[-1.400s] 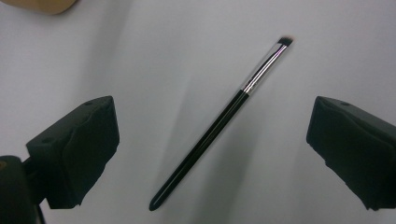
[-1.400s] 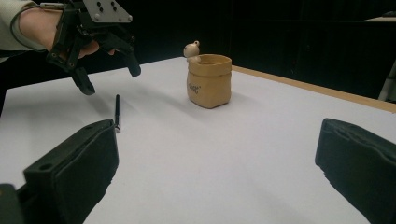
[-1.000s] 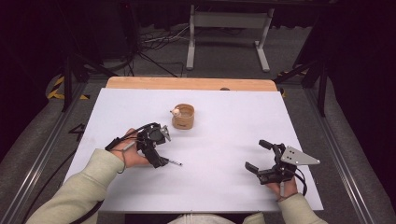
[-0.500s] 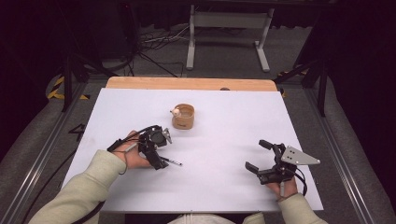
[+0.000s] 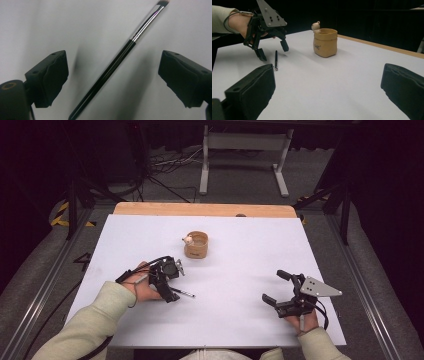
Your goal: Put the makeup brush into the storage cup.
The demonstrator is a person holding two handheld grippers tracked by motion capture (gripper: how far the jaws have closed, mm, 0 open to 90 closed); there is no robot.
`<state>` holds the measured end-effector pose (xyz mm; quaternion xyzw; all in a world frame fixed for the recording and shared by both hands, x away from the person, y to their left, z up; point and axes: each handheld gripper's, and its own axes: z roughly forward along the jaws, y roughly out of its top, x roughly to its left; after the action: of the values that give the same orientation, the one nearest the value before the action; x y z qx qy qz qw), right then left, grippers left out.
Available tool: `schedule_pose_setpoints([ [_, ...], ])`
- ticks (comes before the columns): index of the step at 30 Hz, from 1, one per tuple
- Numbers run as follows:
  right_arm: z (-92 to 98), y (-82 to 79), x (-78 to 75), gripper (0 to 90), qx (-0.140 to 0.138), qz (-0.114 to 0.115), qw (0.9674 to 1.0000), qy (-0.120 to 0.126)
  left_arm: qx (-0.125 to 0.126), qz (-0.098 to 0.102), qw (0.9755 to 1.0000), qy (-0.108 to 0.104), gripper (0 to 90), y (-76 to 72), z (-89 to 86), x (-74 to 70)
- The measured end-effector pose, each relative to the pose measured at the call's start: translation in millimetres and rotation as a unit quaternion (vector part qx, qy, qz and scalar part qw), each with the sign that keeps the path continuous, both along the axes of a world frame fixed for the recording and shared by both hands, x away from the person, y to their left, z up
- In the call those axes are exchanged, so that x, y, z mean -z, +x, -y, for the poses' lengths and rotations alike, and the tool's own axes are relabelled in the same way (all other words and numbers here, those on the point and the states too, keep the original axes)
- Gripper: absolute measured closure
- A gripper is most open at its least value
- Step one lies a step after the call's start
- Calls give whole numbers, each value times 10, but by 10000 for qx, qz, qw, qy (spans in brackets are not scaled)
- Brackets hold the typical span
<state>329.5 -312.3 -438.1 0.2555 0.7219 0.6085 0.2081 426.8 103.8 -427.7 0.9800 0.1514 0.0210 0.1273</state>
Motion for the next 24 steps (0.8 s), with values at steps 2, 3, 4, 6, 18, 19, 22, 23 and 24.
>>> schedule_pose_setpoints([
  [2,0,0,0,0,0,-3,10000,-3,20,6,10000,35,126,-1,2,3],
  [3,0,0,0,0,-6,-8,10000,-4,52,13,10000,64,141,3,3,3],
  [4,0,0,0,0,-5,-10,10000,-2,61,-5,10000,73,150,3,5,4],
  [6,1,0,0,0,-7,-13,10000,5,48,27,9999,89,172,-1,9,9],
  [18,6,7,3,0,-18,-74,9999,70,31,-23,9999,161,276,-3,17,26],
  [19,6,8,4,0,-24,-81,9999,92,31,-41,9999,159,286,-3,17,25],
  [22,12,13,4,0,-30,-109,9999,125,18,-78,9998,171,322,-3,22,18],
  [23,12,13,4,0,-29,-113,9998,132,8,-80,9998,177,334,-4,24,13],
  [24,14,13,4,0,-31,-130,9998,144,12,-89,9998,201,355,-4,26,4],
])
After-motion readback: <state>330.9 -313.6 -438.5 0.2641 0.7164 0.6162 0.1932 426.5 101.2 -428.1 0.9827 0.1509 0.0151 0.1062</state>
